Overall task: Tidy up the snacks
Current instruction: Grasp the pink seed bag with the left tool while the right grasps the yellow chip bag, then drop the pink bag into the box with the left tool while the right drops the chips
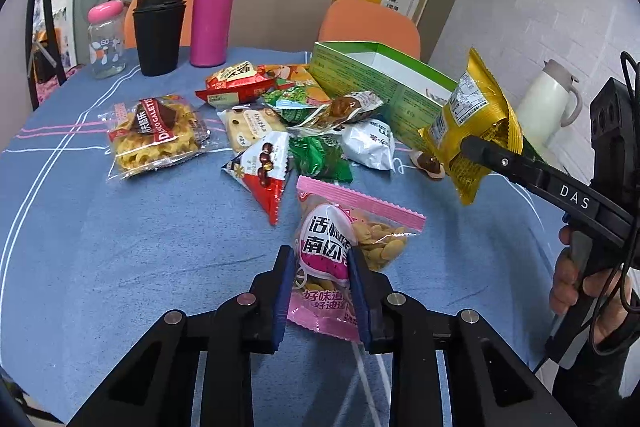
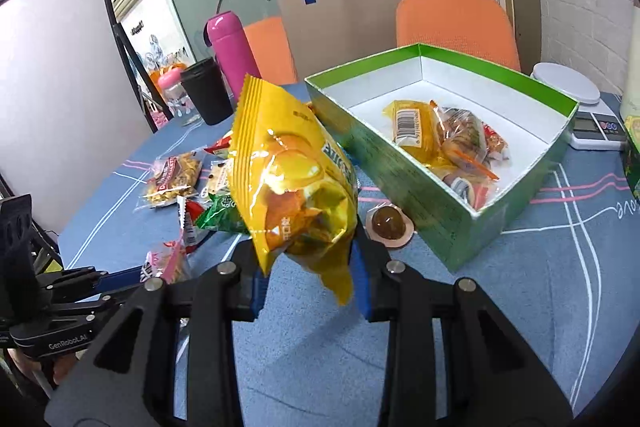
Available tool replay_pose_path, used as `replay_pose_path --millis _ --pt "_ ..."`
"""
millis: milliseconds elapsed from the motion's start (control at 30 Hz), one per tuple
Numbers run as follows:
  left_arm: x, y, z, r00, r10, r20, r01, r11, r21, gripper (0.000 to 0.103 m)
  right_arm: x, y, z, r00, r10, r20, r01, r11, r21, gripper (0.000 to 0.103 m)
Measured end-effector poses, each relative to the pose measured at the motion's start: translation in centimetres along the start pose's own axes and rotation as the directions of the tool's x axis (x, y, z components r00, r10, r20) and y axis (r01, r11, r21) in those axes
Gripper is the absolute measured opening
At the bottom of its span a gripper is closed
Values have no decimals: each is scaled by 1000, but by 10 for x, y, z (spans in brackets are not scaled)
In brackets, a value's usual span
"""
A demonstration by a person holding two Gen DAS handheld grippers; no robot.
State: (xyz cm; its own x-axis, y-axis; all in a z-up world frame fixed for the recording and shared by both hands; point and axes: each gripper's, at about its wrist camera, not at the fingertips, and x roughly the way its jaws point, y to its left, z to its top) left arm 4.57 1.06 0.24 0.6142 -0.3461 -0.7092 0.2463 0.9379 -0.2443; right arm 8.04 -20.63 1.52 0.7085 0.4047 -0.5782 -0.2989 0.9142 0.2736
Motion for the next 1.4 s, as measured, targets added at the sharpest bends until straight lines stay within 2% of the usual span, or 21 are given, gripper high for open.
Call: replay_pose_path --millis 200,300,467,600,900,1067,1133,1200,1233,1267,1300,1333,1367,1400 --pt "-4 -15 14 999 -43 16 43 999 19 26 -26 -18 6 997 -15 71 12 999 43 37" --pt "-4 -24 27 999 -38 29 37 999 34 26 -37 -30 9 994 -39 103 32 997 71 37" --pt "-8 -49 57 996 -48 78 41 995 92 26 -45 -48 18 987 -92 128 79 991 105 37" --pt "1 -69 90 994 -38 106 25 992 124 26 -41 -53 28 978 -164 127 156 985 73 37" --pt "58 -90 162 996 -41 84 35 996 76 26 -26 -82 52 965 -232 122 225 972 68 37" --pt "96 -95 186 998 -26 51 24 999 44 26 -17 -95 68 946 -291 143 285 957 58 37" --pt "110 -97 192 999 -6 47 4 999 48 27 -9 -102 73 943 -303 141 299 953 47 38" --pt "123 -99 194 1000 -15 25 13 998 63 28 3 -106 75 940 -316 127 315 949 30 40" --pt "129 -100 194 1000 -16 18 15 998 66 30 10 -108 74 938 -327 119 327 945 13 44" --pt "133 -100 193 1000 -20 10 20 997 70 37 15 -109 73 934 -340 108 342 940 -5 54" --pt "136 -100 191 1000 -18 -1 18 997 72 59 19 -108 71 929 -358 97 361 932 -24 61" --pt "137 -98 189 1000 -6 -3 6 997 71 82 20 -107 67 923 -372 99 377 925 -42 77" --pt "135 -96 186 1000 6 18 -7 998 68 87 18 -106 64 918 -378 117 386 921 -55 89" --pt "131 -94 183 999 12 47 -15 998 69 87 15 -104 61 912 -385 140 396 916 -65 92"
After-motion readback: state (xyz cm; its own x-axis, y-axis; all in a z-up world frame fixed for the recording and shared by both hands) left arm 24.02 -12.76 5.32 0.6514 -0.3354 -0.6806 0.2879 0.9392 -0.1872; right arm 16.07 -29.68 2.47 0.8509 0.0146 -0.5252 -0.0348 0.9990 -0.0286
